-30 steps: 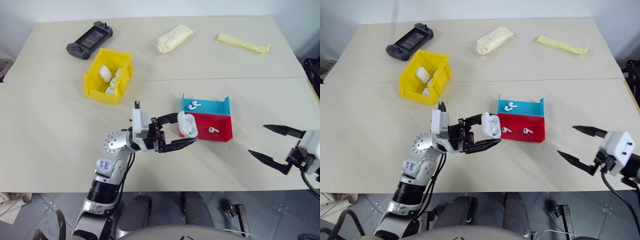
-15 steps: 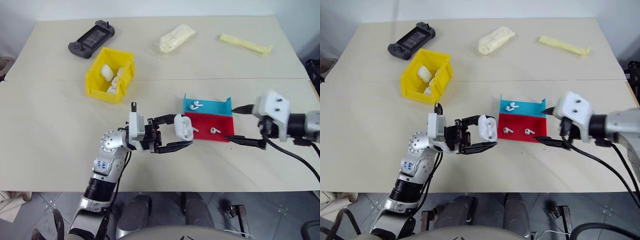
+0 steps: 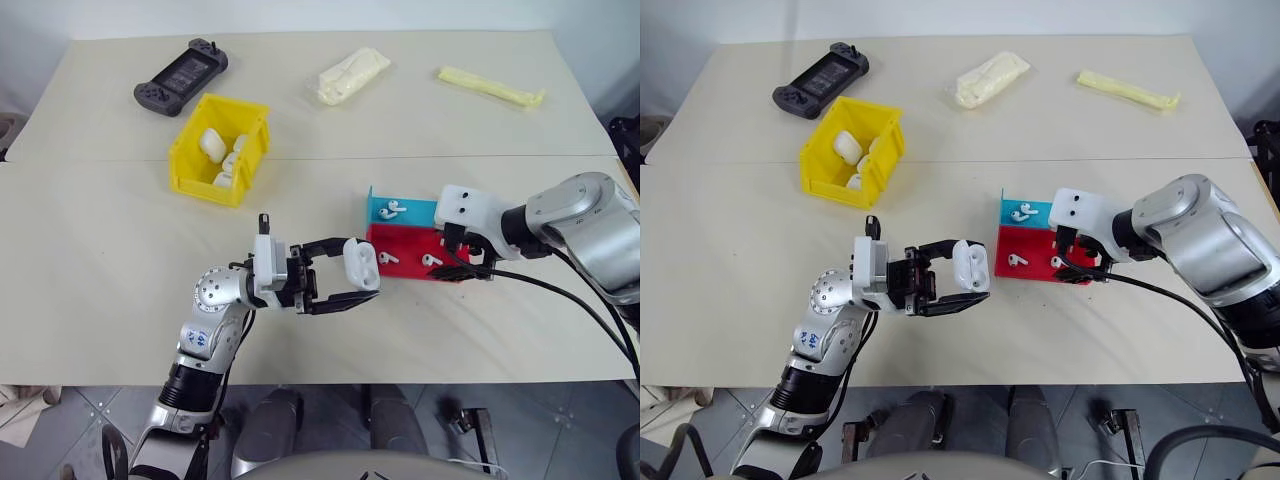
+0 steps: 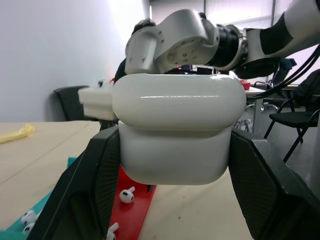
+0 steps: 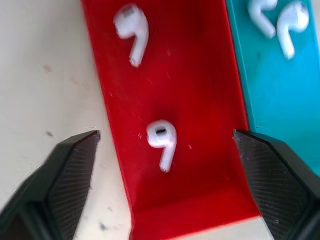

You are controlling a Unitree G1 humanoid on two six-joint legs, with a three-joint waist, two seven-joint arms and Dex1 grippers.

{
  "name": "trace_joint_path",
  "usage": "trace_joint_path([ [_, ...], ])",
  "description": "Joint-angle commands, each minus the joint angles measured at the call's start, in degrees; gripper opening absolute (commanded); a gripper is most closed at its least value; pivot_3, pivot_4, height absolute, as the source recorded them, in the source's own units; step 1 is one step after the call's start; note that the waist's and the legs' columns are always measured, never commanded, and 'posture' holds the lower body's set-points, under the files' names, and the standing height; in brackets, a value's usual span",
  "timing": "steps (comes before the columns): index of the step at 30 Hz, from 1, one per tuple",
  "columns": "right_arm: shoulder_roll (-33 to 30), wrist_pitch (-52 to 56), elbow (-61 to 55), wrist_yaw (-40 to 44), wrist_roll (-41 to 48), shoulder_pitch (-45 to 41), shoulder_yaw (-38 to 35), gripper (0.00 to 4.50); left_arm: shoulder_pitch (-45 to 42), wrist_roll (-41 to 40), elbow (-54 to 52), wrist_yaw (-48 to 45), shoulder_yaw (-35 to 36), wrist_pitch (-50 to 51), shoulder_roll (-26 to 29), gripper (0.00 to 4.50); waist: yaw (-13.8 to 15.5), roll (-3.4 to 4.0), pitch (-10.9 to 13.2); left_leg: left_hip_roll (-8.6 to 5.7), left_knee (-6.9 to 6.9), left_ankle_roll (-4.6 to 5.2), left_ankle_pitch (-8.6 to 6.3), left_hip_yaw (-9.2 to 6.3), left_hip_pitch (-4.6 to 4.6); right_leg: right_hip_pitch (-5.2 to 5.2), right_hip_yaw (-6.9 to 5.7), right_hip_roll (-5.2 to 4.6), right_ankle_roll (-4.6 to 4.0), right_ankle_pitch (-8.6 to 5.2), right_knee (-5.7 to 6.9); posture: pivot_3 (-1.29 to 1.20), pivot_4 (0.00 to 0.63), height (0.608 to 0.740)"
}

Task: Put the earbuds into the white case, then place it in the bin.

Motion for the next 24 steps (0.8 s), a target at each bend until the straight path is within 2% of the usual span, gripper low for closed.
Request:
trace_joint_path([
  [1, 1.6, 1.5, 0.9, 0.6, -1.4, -1.2, -0.1, 2.89, 0.6, 0.0, -3.3, 1.3, -0.1, -0.5, 0.3, 2.81, -0.1, 0.00, 0.0, 0.01, 0.00, -0.01, 0.00, 0.00, 0.00, 0.00, 0.00, 0.01, 0.00, 0.00, 0.00, 0.00, 0.150, 0.740],
  [2, 2.5, 2.3, 1.7, 0.1, -1.5, -1.5, -0.2, 2.52, 0.6, 0.0, -3.5, 1.6, -0.1, -0.3, 0.3, 2.81, -0.1, 0.00, 0.0, 0.00, 0.00, -0.01, 0.00, 0.00, 0.00, -0.02, 0.01, 0.01, 0.00, 0.00, 0.02, 0.00, 0.150, 0.740],
  [10, 5.5, 3.1, 3.4, -0.9, -4.2, -1.6, 0.5, 2.52, 1.2, -0.5, -5.0, 2.6, 0.2, 0.2, 1.5, 2.81, -0.1, 0.00, 0.0, 0.00, 0.01, -0.01, -0.01, 0.00, 0.00, -0.02, 0.02, 0.00, 0.00, 0.00, 0.02, 0.00, 0.150, 0.740],
  [24, 5.8, 2.6, 3.9, 0.5, -6.7, -0.7, 0.9, 2.52, 0.5, -0.5, -4.3, 2.1, -0.2, 0.0, 1.6, 2.81, -0.1, 0.00, 0.0, 0.00, 0.01, -0.01, -0.01, 0.00, 0.00, -0.02, 0.01, 0.00, 0.00, 0.00, 0.02, 0.00, 0.150, 0.740],
])
